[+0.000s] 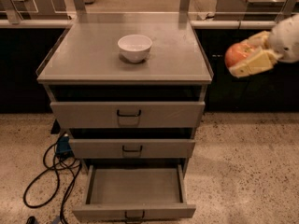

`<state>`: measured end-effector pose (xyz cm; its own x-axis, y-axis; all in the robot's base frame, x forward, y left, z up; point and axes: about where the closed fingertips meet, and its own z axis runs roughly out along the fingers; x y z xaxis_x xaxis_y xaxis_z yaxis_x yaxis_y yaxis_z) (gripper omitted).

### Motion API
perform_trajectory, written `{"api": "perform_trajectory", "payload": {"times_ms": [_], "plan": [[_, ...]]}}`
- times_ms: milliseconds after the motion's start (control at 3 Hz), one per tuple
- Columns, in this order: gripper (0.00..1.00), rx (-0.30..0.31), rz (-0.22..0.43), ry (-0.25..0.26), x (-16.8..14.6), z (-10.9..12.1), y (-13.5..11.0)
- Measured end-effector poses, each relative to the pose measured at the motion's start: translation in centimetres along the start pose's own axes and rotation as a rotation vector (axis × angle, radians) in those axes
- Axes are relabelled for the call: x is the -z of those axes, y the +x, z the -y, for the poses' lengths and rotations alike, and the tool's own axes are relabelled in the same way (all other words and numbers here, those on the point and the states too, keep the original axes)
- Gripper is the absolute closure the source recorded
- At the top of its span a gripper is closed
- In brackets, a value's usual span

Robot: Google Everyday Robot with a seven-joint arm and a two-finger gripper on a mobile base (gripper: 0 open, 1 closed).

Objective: Place apple into bottom drawer

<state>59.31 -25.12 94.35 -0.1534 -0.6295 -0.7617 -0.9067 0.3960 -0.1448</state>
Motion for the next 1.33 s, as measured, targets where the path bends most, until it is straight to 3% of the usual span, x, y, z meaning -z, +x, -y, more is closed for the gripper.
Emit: {"api": "perform_trajectory", "payload": {"times_ms": [333, 667, 1000, 1333], "plan": [[1.0, -0.04, -0.005, -0.095, 0.4, -4.0, 7.6], [1.0, -0.091, -0.01, -0.192, 0.7, -6.9, 13.1], [1.0, -0.099, -0.01, -0.212, 0.6, -7.4, 14.0], [1.0, -0.092, -0.018, -0.181, 1.4, -7.5, 13.8]]}}
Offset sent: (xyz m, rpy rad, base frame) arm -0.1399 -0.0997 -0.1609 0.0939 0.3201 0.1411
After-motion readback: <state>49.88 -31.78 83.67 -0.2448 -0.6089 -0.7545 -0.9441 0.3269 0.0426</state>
